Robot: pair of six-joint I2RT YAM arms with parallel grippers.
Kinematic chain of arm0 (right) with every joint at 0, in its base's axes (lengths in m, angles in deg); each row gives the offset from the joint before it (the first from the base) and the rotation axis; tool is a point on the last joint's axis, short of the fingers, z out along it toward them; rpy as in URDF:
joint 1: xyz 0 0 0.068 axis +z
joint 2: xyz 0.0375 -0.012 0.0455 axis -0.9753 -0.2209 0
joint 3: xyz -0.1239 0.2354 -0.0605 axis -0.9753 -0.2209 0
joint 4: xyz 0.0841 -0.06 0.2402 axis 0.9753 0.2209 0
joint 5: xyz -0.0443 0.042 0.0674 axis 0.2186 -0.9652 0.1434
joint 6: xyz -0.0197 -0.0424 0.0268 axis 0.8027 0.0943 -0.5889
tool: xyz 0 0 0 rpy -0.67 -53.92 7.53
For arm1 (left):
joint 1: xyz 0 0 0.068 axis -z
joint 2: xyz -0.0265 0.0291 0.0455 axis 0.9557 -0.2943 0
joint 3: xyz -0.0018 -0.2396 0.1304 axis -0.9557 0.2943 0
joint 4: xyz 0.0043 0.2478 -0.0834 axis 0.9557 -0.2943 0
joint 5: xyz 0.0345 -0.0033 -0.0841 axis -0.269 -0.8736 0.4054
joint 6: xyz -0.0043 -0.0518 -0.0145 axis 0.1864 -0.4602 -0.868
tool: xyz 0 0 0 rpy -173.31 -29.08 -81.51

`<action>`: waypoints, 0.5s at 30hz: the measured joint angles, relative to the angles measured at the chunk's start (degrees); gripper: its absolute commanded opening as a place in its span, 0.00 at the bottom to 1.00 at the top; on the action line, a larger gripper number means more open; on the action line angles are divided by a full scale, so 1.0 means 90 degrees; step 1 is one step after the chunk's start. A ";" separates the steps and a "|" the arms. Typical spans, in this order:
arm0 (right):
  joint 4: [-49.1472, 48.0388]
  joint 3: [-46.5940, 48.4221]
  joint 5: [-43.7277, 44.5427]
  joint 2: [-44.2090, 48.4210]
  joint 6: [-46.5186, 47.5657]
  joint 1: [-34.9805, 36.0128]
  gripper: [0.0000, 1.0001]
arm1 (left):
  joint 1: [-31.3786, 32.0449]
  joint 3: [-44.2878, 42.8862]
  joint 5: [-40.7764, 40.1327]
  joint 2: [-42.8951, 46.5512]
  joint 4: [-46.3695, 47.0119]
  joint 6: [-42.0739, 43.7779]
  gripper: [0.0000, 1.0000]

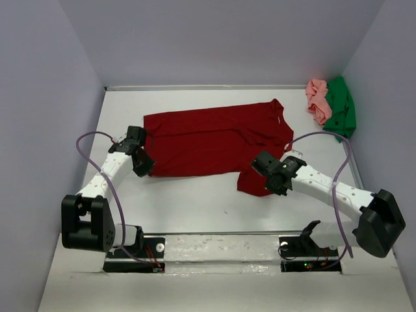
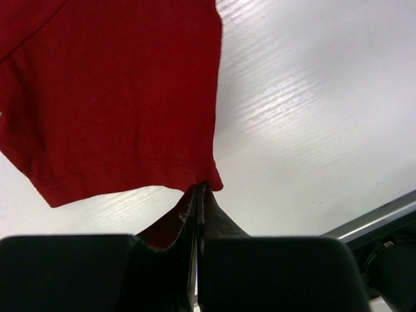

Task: Fold and stack the t-shirts
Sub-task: Fold the tshirt

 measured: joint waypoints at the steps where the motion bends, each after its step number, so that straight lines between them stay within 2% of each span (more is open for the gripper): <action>1: 0.0134 0.0002 0.0039 0.0112 -0.0104 0.0046 0.00 | 0.0000 0.0012 -0.0036 0.0117 -0.0092 -0.0032 0.00; 10: 0.1212 0.0350 0.0610 0.0578 -0.0590 0.0153 0.00 | 0.0000 0.0158 -0.0177 0.0270 -0.0425 -0.0121 0.00; 15: 0.1224 0.1018 0.1124 0.0134 0.0117 0.0160 0.00 | -0.0007 0.0066 -0.0197 0.0131 -0.0478 -0.0063 0.00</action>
